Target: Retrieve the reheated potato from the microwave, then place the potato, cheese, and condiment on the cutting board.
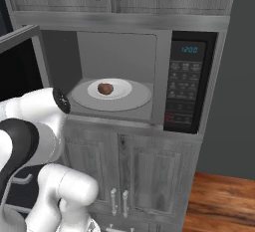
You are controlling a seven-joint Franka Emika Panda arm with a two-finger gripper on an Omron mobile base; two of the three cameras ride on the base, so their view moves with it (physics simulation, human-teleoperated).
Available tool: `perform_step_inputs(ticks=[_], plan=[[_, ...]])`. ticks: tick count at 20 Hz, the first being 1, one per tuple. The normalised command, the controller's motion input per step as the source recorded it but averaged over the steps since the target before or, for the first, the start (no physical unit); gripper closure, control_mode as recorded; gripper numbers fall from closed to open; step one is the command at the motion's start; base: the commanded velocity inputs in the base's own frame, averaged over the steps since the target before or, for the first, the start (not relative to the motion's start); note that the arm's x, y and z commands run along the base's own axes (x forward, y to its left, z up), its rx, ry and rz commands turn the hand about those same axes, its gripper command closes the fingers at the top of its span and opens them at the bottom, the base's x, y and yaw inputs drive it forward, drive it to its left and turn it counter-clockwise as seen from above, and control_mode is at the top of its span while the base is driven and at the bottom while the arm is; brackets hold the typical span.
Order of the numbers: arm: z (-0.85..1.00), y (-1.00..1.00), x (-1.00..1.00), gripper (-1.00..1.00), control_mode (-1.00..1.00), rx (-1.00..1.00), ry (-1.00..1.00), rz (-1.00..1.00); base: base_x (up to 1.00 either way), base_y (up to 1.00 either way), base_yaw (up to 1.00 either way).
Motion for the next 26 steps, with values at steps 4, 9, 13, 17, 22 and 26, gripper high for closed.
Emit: perform_step_inputs(ticks=[4,9,13,17,22,26], plan=[[-0.16,0.41,-0.07,-1.00,-1.00,0.01,-0.03,-0.12,0.00,0.00,0.00],[-0.06,0.17,-0.02,-1.00,-1.00,0.00,-0.07,-0.08,0.00,0.00,0.00],[0.00,-0.22,0.04,-1.00,-1.00,0.01,-0.03,-0.06,0.00,0.00,0.00],[0.00,-0.42,0.07,-1.00,-1.00,0.00,-0.04,-0.09,0.00,0.00,0.00],[0.00,-0.55,0.07,-1.00,-1.00,0.00,-0.05,-0.11,0.00,0.00,0.00],[0.00,-0.57,0.12,-1.00,-1.00,-0.03,-0.06,-0.11,0.00,0.00,0.00]])
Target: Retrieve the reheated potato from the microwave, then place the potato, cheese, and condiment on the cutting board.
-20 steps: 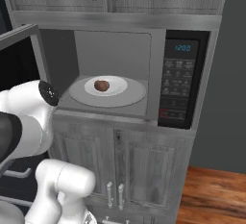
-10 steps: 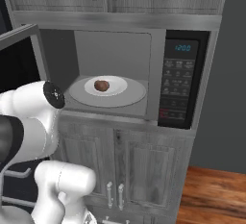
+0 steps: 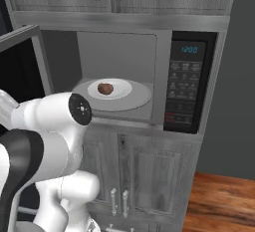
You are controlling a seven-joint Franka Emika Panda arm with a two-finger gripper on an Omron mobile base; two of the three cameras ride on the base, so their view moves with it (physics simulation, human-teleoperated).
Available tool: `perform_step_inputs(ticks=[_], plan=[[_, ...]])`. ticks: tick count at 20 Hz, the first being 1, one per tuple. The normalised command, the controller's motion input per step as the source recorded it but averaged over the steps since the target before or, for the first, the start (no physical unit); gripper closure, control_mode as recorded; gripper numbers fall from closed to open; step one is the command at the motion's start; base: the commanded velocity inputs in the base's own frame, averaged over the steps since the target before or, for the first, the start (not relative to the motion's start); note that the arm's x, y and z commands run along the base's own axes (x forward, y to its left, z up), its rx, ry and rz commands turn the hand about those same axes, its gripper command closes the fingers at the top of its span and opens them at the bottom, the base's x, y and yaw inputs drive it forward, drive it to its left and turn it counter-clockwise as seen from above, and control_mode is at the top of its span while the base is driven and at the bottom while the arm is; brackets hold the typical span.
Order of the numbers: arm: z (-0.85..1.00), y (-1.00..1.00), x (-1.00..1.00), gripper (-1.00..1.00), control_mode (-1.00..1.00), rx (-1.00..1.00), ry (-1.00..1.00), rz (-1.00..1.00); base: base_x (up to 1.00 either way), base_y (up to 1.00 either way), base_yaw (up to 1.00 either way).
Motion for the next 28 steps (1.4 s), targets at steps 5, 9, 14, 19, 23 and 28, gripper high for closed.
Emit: perform_step_inputs(ticks=[5,9,14,19,23,28], plan=[[0.00,-0.50,0.27,-1.00,-1.00,-0.10,-0.02,-0.16,0.00,0.00,0.00],[0.02,-0.38,0.46,-1.00,-1.00,-0.16,0.00,-0.19,0.00,0.00,0.00],[0.00,-0.23,0.57,-1.00,-1.00,-0.23,-0.03,-0.15,0.00,0.00,0.00],[-0.11,-0.13,0.47,-1.00,-1.00,-0.37,-0.26,-0.03,0.00,0.00,0.00],[-0.05,-0.17,0.64,-1.00,-1.00,-0.30,-0.10,-0.01,0.00,0.00,0.00],[0.01,-0.25,0.68,-1.00,-1.00,-0.17,0.03,0.00,0.00,0.00,0.00]])
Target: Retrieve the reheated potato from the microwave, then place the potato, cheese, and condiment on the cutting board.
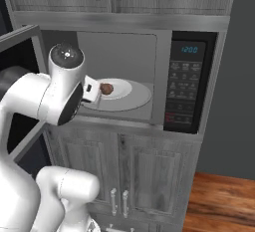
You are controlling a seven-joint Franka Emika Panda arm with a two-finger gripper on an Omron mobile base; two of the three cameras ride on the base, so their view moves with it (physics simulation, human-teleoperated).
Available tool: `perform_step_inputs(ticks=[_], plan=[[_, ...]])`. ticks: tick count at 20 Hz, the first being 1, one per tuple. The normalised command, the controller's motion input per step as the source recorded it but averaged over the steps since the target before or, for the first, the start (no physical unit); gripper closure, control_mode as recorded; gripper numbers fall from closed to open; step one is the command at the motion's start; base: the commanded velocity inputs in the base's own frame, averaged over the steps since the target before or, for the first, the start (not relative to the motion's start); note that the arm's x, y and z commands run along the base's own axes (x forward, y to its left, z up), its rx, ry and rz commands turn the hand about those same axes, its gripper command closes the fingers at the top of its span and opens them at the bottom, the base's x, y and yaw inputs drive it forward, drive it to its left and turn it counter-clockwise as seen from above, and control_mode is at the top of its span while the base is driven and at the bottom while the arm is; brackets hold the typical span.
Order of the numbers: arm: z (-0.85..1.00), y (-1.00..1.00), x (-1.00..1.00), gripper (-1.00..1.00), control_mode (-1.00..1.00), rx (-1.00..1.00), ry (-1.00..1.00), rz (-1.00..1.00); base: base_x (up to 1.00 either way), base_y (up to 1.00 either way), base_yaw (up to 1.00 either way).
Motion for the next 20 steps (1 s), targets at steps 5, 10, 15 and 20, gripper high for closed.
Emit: perform_step_inputs(ticks=[5,10,15,20], plan=[[0.02,-0.20,0.56,-1.00,-1.00,-0.12,0.05,0.00,0.00,0.00,0.00],[-0.26,-0.02,0.42,-1.00,-1.00,-0.16,-0.14,0.04,0.00,0.00,0.00],[-0.28,0.00,0.52,-1.00,-1.00,-0.08,-0.14,0.07,0.00,0.00,0.00],[-0.11,0.00,0.69,-1.00,-1.00,0.00,0.02,0.11,0.00,0.00,0.00]])
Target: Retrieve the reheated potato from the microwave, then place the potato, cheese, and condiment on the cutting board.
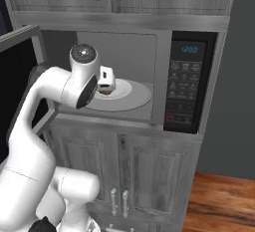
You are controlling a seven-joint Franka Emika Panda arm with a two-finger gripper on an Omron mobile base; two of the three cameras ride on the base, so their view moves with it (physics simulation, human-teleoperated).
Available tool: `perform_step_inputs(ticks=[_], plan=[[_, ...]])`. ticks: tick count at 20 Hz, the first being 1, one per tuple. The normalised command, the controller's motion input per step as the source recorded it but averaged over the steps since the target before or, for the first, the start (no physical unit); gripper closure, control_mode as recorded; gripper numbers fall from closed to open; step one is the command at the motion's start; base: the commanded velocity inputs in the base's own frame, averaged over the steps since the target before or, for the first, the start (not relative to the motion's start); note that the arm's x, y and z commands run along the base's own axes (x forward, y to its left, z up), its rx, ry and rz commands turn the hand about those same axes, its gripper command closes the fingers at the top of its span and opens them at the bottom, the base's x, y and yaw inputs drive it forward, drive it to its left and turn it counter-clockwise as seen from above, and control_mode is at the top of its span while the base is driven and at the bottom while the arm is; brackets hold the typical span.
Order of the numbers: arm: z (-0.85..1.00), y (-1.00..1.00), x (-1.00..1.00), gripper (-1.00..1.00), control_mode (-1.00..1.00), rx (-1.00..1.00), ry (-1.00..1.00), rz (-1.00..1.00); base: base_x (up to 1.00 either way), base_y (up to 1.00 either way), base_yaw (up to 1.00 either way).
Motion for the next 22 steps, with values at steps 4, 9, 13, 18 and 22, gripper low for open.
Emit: perform_step_inputs(ticks=[4,9,13,18,22], plan=[[-0.18,0.00,0.64,-1.00,-1.00,0.00,0.04,0.15,0.00,0.00,0.00],[-0.28,0.01,0.64,-1.00,-1.00,0.00,-0.01,0.17,0.00,0.00,0.00],[-0.24,0.04,0.62,-1.00,-1.00,0.00,0.00,0.08,0.00,0.00,0.00],[-0.16,0.04,0.64,-1.00,-1.00,0.00,0.02,0.01,0.00,0.00,0.00],[-0.26,0.05,0.57,-1.00,-1.00,0.00,0.02,0.00,0.00,0.00,0.00]])
